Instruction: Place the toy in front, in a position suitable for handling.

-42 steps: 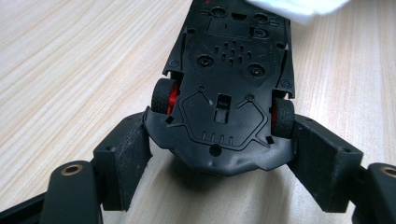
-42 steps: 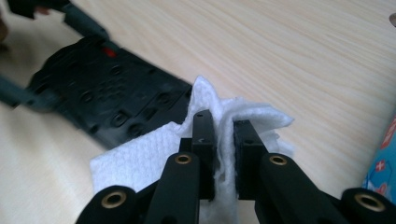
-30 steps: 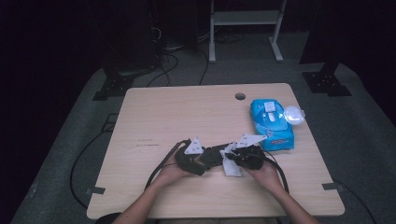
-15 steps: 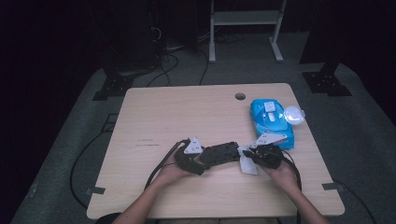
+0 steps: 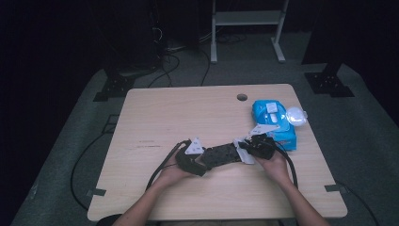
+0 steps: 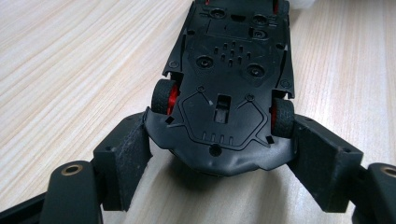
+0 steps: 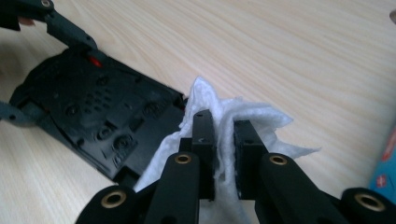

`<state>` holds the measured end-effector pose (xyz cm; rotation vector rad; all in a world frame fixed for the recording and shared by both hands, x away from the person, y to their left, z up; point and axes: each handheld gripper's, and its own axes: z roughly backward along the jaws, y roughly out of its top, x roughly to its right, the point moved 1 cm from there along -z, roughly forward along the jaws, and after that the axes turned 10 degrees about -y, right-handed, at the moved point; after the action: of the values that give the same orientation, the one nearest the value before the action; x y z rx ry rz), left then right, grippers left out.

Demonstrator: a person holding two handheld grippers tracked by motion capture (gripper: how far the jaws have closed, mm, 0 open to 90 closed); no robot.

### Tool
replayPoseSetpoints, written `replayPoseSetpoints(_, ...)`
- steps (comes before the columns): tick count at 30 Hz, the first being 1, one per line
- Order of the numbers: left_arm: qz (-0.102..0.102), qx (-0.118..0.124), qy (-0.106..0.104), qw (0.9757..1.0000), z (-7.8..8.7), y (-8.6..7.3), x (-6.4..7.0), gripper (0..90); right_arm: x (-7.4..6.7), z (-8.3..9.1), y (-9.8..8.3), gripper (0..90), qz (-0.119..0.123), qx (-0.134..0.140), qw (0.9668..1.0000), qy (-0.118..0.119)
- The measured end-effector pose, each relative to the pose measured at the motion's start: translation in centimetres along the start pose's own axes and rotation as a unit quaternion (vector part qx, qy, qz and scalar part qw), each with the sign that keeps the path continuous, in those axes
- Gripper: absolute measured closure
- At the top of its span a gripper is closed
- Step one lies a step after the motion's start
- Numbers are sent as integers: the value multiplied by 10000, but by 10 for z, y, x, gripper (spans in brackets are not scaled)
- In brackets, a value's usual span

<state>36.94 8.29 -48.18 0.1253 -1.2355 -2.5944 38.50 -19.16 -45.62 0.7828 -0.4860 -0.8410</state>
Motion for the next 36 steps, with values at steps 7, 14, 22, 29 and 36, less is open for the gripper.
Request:
replayPoseSetpoints(7, -28, -7, 3, 10000, -1, 1, 0, 243, -9, 15, -8, 813, 219, -30, 9997, -47)
replayPoseSetpoints(14, -2, 23, -1, 10000, -2, 1, 1, 242, -42, -5, 15, 814, 457, 108, 9980, 420)
replayPoseSetpoints(22, -25, -27, 19, 10000, -2, 0, 1, 243, -66, -26, 31, 811, 674, 181, 9956, 629)
replayPoseSetpoints(29, -2, -5, 10, 10000, -2, 1, 1, 243, -23, -10, 16, 811, 153, 106, 9993, 313)
replayPoseSetpoints(36, -7, -54, -6, 10000, -2, 0, 0, 242, -25, 16, -5, 810, 355, 13, 9981, 495)
